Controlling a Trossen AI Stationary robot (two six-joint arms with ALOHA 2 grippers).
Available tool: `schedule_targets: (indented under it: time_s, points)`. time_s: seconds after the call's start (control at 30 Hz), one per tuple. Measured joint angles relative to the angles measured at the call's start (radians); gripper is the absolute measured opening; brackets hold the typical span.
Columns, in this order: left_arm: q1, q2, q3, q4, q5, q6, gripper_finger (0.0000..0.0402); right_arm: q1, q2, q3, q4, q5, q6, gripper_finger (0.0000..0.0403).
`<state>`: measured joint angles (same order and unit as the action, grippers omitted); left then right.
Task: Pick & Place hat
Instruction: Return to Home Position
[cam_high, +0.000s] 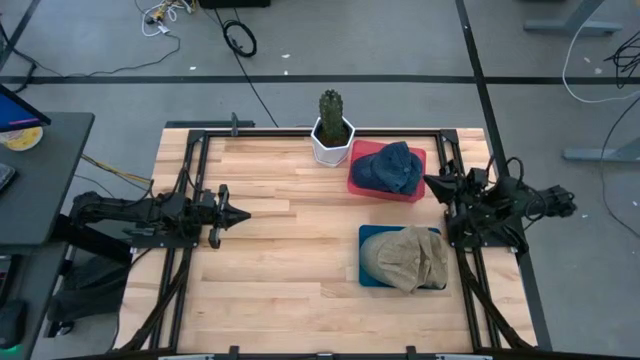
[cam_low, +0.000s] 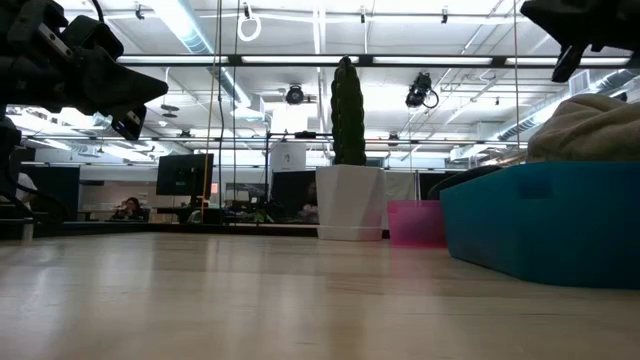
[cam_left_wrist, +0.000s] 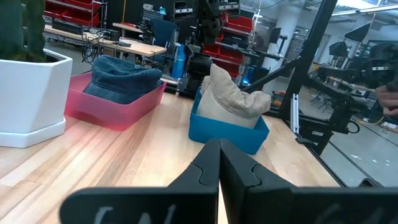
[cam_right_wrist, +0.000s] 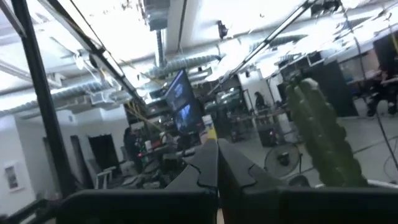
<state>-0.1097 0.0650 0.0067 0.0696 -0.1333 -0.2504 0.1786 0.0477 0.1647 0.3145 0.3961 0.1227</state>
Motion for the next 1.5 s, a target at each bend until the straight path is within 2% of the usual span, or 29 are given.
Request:
schedule_targets:
  time_s: [0.1,0.27,0.47,0.6,0.97,1.27,1.5]
  points:
    - [0.000,0.000,0.000,0.000,0.000,0.000,0.0003,-0.035,-0.038,-0.046,0.028,-0.043,0.024,0.0000]
    - [0.000,0.000,0.000,0.001,0.000,0.000,0.0003,-0.077,-0.048,-0.151,0.218,-0.091,0.049,0.0000]
    - [0.000,0.000,0.000,0.000,0.000,0.001,0.0003,-0.132,-0.048,-0.148,0.238,-0.217,0.071,0.0000]
    - [0.000,0.000,0.000,0.000,0.000,0.001,0.0003,-0.161,-0.048,-0.148,0.155,-0.304,0.073,0.0000]
    - [0.000,0.000,0.000,0.000,0.000,0.000,0.0003,-0.177,-0.048,-0.148,-0.150,-0.311,-0.005,0.0000]
    - [0.000,0.000,0.000,0.000,0.000,0.000,0.0003,-0.177,-0.047,-0.148,-0.293,-0.311,-0.136,0.0000]
    - [0.000,0.000,0.000,0.000,0.001,0.000,0.0003,-0.176,-0.027,-0.147,-0.290,-0.326,-0.218,0.0000]
